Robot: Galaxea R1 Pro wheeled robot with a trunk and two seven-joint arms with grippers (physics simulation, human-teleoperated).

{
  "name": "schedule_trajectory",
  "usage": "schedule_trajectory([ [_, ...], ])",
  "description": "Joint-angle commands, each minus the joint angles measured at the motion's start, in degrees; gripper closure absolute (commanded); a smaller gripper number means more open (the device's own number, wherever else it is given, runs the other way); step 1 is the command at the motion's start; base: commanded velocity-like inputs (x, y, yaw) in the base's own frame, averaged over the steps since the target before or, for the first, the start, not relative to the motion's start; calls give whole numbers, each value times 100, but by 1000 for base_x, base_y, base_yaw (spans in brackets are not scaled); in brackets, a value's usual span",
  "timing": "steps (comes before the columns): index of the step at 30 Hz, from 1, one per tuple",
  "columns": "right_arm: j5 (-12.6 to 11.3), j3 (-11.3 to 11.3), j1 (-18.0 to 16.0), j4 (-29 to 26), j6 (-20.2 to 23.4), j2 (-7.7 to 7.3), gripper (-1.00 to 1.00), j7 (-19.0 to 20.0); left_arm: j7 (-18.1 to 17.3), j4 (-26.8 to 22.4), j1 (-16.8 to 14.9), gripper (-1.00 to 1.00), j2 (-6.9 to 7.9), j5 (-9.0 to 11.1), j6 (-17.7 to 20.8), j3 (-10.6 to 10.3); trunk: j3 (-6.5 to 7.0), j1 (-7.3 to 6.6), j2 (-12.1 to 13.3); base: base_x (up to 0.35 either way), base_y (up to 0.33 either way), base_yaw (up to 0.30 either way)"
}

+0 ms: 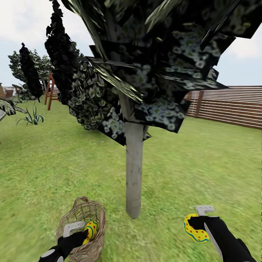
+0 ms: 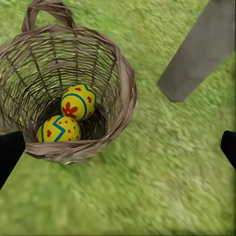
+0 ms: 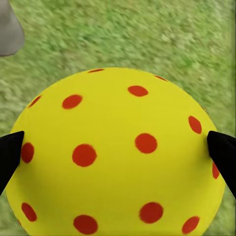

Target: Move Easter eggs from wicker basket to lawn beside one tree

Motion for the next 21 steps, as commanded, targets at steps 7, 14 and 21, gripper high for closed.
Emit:
schedule_trajectory([
  [7, 42, -12, -2, -7, 31, 1, 100, 36, 48, -31, -1, -100, 17, 66, 24, -14, -7, 0, -4, 63, -299, 170],
  [14, 42, -12, -2, -7, 26, 1, 100, 30, 9, -280, 2, -100, 140, 104, 86, 595, -7, 0, -4, 89, -299, 288],
  [21, 42, -21, -2, -7, 23, -1, 100, 28, -65, -343, 1, -100, 151, 111, 138, 768, -7, 0, -4, 98, -299, 289],
])
